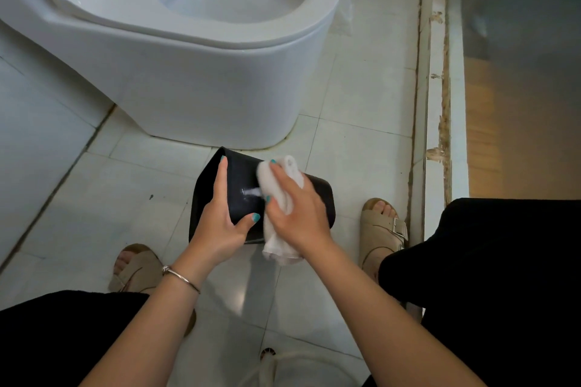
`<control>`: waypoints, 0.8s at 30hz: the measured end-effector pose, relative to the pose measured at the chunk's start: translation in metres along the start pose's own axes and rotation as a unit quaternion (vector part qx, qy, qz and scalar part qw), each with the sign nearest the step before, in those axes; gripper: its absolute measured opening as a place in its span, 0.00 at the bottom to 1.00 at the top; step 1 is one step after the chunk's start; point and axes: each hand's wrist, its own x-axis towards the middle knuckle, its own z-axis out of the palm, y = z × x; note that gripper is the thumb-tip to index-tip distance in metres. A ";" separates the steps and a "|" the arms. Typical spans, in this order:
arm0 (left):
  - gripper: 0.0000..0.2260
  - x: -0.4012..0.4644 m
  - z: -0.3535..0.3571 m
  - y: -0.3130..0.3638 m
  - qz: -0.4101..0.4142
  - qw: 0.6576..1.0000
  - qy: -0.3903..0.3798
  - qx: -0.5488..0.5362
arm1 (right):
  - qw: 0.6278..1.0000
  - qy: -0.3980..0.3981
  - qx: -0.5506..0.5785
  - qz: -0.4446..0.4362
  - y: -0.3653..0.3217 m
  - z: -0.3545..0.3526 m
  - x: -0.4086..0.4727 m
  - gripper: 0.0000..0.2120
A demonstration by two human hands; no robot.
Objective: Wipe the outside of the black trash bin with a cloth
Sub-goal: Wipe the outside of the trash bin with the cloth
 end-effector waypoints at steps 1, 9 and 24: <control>0.47 -0.001 -0.001 -0.001 -0.003 1.000 0.003 -0.004 | 1.000 -0.015 -0.001 -0.017 -0.004 0.002 -0.001 0.29; 0.47 -0.003 -0.001 0.003 0.003 1.000 0.008 0.004 | 0.996 0.022 -0.024 0.085 0.033 -0.010 -0.001 0.28; 0.47 -0.005 -0.008 -0.002 -0.018 1.000 0.019 -0.012 | 0.999 -0.026 -0.046 0.012 0.013 -0.004 -0.011 0.29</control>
